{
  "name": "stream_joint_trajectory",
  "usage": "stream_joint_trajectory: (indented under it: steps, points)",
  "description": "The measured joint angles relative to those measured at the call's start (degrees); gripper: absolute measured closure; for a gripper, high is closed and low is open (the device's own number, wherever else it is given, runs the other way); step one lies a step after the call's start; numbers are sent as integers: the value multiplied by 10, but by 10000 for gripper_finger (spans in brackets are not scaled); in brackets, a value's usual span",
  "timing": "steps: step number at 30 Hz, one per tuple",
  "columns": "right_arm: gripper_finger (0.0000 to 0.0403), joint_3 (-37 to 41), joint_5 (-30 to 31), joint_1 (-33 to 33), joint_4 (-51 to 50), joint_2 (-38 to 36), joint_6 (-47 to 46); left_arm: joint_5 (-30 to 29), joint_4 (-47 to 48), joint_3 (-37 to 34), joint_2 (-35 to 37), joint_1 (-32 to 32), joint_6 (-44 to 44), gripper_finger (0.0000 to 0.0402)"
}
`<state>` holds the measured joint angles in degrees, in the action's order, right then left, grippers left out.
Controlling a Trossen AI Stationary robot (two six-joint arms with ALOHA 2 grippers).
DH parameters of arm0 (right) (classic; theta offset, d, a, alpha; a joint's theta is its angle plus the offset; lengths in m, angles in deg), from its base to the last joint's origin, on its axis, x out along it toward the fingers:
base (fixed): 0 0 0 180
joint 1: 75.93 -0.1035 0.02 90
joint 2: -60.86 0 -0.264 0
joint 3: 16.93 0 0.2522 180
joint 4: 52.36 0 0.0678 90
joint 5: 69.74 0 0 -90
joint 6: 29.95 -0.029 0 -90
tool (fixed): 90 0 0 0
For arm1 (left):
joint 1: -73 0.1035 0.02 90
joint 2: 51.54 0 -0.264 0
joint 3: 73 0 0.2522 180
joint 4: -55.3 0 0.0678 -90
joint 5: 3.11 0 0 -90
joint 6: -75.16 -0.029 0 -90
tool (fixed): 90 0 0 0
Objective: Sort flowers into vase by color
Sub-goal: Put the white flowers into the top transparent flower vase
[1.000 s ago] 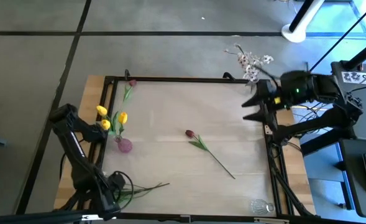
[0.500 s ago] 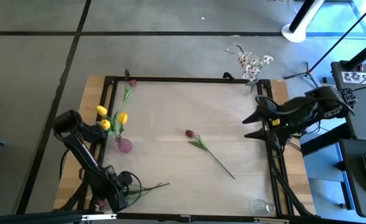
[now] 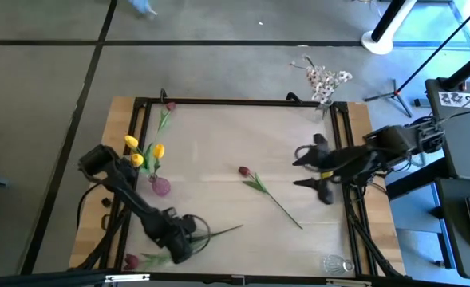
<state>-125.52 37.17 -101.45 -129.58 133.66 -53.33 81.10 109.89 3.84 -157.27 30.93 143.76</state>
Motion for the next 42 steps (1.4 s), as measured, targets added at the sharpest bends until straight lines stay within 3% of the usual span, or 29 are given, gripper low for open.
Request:
stream_joint_trajectory:
  steps: [6, 10, 16, 22, 27, 35, 42]
  points:
    - [139, 0, 1, 0, 62, 68, 64, -40, -40, 2, 26, 44, -41, 194]
    - [139, 0, -5, 0, 114, 125, 104, -69, -36, 48, 72, 55, -58, 194]
    - [139, 0, -57, 0, 233, 225, 164, -138, 26, 139, 155, 46, -58, 194]
    - [139, 0, -121, 25, 361, 326, 192, -166, 35, 200, 254, 9, -23, 194]
    - [139, 0, -171, 49, 451, 414, 204, -298, 5, 212, 322, -19, -28, 194]
    - [139, 0, -229, 53, 568, 533, 209, -484, -27, 212, 351, -15, -149, 194]
    - [162, 0, -200, 53, 612, 584, 208, -498, -44, 212, 345, 46, -181, 194]
